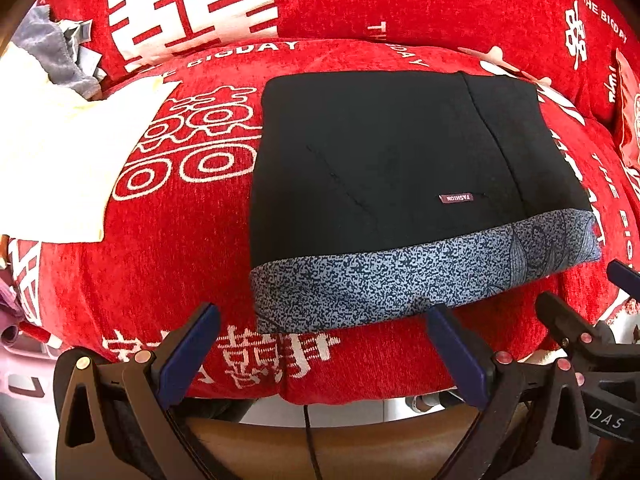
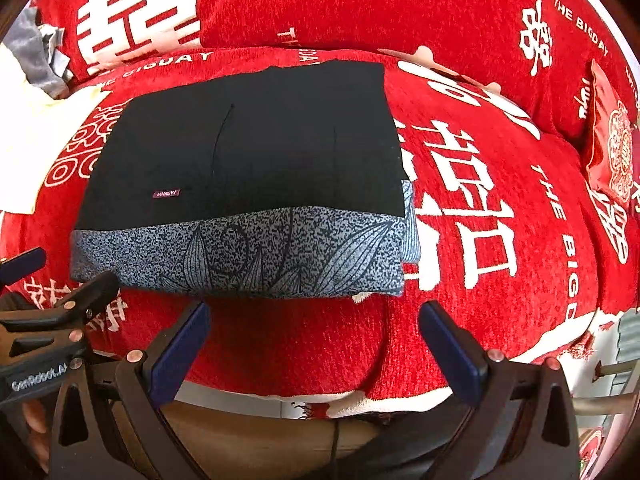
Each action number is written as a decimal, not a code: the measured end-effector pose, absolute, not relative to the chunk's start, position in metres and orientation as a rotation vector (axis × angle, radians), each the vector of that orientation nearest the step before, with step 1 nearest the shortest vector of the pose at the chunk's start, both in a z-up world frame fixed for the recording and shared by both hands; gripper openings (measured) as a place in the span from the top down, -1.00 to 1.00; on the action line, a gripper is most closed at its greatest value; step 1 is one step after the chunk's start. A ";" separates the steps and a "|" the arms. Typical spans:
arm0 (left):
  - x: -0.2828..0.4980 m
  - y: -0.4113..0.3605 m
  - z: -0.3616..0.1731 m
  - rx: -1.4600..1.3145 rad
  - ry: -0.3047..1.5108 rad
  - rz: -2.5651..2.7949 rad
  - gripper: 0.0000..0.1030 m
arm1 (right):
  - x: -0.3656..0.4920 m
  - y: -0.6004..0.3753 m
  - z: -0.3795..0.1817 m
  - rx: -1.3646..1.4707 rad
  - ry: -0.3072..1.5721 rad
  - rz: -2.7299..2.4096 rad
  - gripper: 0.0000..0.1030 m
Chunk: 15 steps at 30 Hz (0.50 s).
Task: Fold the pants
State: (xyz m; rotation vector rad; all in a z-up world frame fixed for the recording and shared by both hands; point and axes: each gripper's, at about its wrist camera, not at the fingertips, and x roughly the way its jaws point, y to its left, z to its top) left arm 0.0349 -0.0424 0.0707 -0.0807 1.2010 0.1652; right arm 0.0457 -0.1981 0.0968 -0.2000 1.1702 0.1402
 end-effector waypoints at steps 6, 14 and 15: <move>0.035 -0.044 0.072 -0.064 1.196 0.175 -1.00 | 0.050 -0.202 0.096 -0.185 1.176 0.140 -1.00; 0.038 -0.045 0.066 -0.042 1.223 0.180 -1.00 | 0.050 -0.199 0.092 -0.191 1.187 0.151 -1.00; 0.038 -0.045 0.066 -0.042 1.224 0.179 -1.00 | 0.050 -0.199 0.092 -0.191 1.186 0.152 -1.00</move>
